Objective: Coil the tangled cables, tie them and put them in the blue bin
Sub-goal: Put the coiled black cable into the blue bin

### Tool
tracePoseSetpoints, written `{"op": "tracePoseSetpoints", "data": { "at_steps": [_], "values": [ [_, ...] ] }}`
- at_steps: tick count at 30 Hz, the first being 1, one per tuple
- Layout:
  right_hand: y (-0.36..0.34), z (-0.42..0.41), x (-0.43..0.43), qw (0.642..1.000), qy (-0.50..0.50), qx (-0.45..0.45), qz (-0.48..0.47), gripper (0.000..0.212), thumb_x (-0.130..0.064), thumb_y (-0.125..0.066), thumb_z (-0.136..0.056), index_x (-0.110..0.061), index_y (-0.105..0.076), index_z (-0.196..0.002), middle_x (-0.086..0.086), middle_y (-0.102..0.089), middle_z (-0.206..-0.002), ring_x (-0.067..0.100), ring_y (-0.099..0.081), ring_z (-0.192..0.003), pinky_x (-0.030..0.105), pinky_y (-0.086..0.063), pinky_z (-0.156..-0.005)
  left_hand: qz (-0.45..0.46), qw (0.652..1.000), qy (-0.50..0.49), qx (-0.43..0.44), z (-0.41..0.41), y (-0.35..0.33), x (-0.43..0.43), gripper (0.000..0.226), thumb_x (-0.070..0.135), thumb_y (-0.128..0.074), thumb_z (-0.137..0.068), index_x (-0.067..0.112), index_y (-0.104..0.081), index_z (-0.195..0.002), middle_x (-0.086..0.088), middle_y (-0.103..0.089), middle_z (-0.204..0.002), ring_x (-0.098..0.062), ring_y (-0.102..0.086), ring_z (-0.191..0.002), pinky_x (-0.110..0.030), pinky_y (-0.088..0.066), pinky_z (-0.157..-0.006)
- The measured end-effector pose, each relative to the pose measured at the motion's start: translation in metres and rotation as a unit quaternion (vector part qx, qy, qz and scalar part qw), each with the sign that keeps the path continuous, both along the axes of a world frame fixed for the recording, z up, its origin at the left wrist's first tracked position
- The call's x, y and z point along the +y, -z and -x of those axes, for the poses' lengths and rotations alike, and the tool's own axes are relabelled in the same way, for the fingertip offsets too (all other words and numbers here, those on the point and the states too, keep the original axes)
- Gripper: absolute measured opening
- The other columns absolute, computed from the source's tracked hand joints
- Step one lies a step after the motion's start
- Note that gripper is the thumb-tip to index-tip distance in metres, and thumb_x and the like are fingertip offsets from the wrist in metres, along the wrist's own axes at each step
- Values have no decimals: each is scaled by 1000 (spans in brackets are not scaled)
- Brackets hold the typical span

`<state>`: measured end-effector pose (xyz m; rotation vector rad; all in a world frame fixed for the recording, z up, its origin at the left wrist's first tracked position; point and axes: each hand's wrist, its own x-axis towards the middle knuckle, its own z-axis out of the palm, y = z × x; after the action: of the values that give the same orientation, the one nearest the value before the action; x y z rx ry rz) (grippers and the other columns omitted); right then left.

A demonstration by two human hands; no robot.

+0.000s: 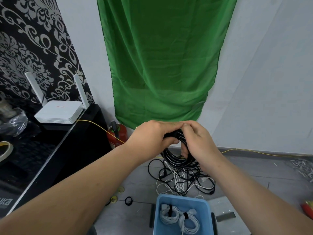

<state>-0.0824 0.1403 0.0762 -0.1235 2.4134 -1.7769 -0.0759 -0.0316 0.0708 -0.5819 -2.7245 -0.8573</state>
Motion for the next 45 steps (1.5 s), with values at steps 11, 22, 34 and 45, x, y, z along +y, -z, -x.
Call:
{"op": "tracePoseSetpoints", "data": {
  "at_steps": [11,22,34,45],
  "values": [
    [2,0,-3,1000,-3,10,-28,26,-31,-40,-104,-12,-55,-94,12,-58,-53,21,-55,-49,40,-47,-61,237,957,-76,151,-3,-5,9,50,54,-69,-88,36,-61,-134,7,-69,-101,-22,-67,-90,-32,-48,-59],
    [4,1,1,999,-21,-14,-20,27,-23,-34,-100,-10,-52,-85,16,-56,-51,27,-54,-51,55,-52,-68,153,984,-6,94,1,10,12,45,44,-39,-96,12,-65,-115,-1,-67,-96,-25,-66,-87,-42,-53,-77],
    [-3,2,3,995,-34,-93,7,28,-19,-37,-96,-7,-54,-78,18,-56,-57,27,-51,-56,40,-42,-63,153,982,-17,108,-6,7,9,45,40,-36,-95,11,-65,-111,-3,-66,-91,-28,-65,-83,-44,-55,-68],
    [-2,8,11,955,-52,-281,79,38,-33,-52,-94,-3,-75,-91,25,-73,-87,24,-63,-61,30,-50,-58,151,977,17,146,-12,6,15,31,28,-49,-93,8,-68,-108,-4,-66,-88,-28,-64,-79,-43,-54,-65]
  ]
}}
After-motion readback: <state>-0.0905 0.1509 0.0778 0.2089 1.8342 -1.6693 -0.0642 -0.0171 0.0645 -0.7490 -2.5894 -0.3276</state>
